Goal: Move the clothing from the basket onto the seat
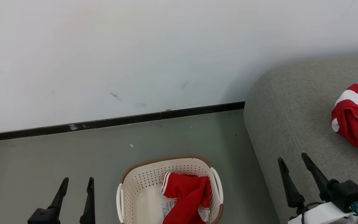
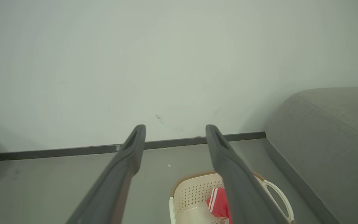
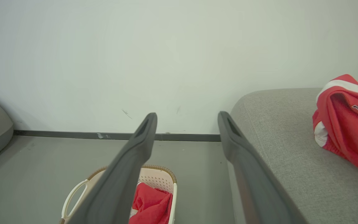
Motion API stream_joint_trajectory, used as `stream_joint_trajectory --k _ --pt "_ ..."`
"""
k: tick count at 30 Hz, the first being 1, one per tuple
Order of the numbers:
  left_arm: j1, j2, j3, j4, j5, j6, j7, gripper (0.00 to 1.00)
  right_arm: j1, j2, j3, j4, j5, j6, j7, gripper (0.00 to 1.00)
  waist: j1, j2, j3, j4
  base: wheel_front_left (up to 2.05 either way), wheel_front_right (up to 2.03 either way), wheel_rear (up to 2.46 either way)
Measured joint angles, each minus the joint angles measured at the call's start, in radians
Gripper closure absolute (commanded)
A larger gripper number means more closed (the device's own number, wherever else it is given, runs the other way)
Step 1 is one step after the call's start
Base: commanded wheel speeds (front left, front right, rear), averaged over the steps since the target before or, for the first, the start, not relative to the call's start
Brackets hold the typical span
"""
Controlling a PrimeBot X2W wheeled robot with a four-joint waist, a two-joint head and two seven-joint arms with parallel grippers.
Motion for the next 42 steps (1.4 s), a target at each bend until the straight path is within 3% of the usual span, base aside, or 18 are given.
stream_joint_trajectory --k 25,42 --pt "-0.202 0.012 -0.126 0.091 0.070 -0.070 0.095 0.00 -0.048 0.002 -0.045 -0.099 -0.002 0.000 0.000 0.00 0.0000 0.0000 0.139 -0.028 0.00 0.00 0.00" --pt "-0.415 -0.030 -0.229 0.234 0.140 -0.119 0.145 0.00 -0.167 0.002 -0.063 -0.192 0.038 0.000 0.000 0.00 0.0001 0.0000 0.323 -0.088 0.00 0.00 0.00"
